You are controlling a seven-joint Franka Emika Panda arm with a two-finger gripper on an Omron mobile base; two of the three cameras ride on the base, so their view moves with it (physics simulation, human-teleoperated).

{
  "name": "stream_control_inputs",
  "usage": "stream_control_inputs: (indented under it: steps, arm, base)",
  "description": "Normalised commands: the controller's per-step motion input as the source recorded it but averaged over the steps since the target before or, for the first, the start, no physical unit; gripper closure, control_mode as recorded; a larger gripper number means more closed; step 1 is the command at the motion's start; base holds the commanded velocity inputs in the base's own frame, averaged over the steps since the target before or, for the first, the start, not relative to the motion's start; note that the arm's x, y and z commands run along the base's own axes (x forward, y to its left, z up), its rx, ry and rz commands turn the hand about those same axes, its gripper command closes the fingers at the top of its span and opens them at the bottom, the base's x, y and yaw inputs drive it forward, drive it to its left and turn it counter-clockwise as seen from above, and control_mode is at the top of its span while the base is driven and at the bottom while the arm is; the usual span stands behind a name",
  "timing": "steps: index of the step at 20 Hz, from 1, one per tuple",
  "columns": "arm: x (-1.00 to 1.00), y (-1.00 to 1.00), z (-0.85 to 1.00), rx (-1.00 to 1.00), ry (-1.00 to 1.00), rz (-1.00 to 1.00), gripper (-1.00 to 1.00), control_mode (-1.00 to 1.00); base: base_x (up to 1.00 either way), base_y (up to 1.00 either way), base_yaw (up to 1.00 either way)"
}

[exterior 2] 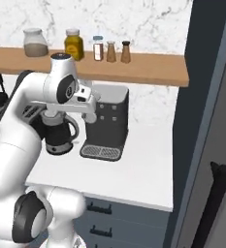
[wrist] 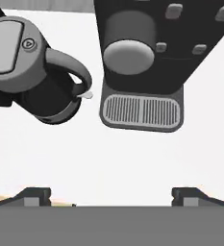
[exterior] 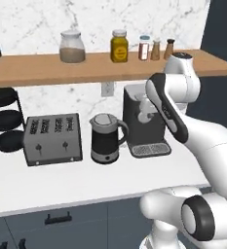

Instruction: Navigate to the coffee machine.

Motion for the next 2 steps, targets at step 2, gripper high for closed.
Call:
stream_control_inputs:
  steps: [2]
  arm:
    - [0.00, 0.00, 0.00, 0.00, 0.00, 0.00, -1.00, 1.00]
  base:
    - [0.26, -0.25, 0.24]
